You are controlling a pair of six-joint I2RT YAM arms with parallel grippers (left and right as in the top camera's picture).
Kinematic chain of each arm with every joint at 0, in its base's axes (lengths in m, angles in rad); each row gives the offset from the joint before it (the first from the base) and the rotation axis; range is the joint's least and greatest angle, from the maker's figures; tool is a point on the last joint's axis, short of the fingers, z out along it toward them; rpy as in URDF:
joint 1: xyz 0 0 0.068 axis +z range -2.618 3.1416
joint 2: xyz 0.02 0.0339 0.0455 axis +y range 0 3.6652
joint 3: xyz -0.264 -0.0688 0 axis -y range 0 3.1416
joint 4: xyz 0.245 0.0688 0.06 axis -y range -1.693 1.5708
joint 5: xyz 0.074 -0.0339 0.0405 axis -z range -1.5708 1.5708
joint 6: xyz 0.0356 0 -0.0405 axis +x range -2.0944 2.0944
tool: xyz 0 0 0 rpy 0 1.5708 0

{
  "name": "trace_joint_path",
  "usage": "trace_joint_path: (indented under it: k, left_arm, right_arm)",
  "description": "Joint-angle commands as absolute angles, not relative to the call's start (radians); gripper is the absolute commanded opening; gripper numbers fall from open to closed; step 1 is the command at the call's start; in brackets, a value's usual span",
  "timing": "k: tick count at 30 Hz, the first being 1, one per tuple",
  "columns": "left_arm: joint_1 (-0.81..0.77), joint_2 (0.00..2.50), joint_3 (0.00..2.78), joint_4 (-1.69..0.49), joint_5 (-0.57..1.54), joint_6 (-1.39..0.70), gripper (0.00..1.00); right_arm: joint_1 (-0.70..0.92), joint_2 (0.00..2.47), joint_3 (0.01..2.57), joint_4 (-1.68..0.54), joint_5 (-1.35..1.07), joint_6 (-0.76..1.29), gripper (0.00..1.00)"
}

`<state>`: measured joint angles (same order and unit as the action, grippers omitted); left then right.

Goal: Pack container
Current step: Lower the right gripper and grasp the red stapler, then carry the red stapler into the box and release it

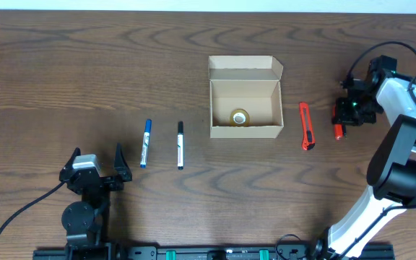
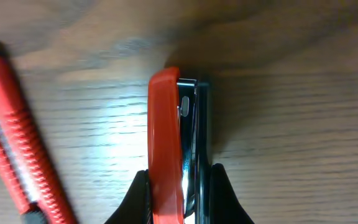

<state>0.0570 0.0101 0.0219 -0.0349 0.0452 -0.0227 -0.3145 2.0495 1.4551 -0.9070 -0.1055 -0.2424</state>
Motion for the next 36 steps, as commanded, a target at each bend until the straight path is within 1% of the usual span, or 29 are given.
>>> trace_joint_path:
  k: [1, 10, 13, 16, 27, 33, 36]
  left_arm:
    - [0.057, 0.004, 0.004, -0.076, 0.026, -0.023, 0.95]
    - [0.057, 0.004, 0.005, -0.076, 0.026, -0.023, 0.95]
    - [0.057, 0.004, 0.005, -0.076, 0.026, -0.023, 0.95]
    - [0.057, 0.004, 0.004, -0.076, 0.026, -0.023, 0.95]
    - [0.057, 0.004, 0.004, -0.076, 0.026, -0.023, 0.95]
    - [0.057, 0.004, 0.004, -0.076, 0.026, -0.023, 0.95]
    - [0.057, 0.004, 0.004, -0.076, 0.026, -0.023, 0.95]
  right_arm:
    - [-0.291, 2.046, 1.565, -0.94, -0.143, -0.237, 0.01]
    - [-0.213, 2.039, 1.925, -1.171, -0.26, -0.253, 0.01]
    - [-0.16, 2.026, 2.044, -1.259, -0.342, -0.307, 0.01]
    - [-0.08, 2.011, 2.12, -1.319, -0.35, -0.312, 0.01]
    - [0.265, 1.982, 2.131, -1.345, -0.283, -0.311, 0.01]
    - [0.336, 1.982, 2.077, -1.354, -0.258, -0.308, 0.01]
    - [0.34, 1.982, 1.98, -1.326, -0.258, -0.308, 0.01]
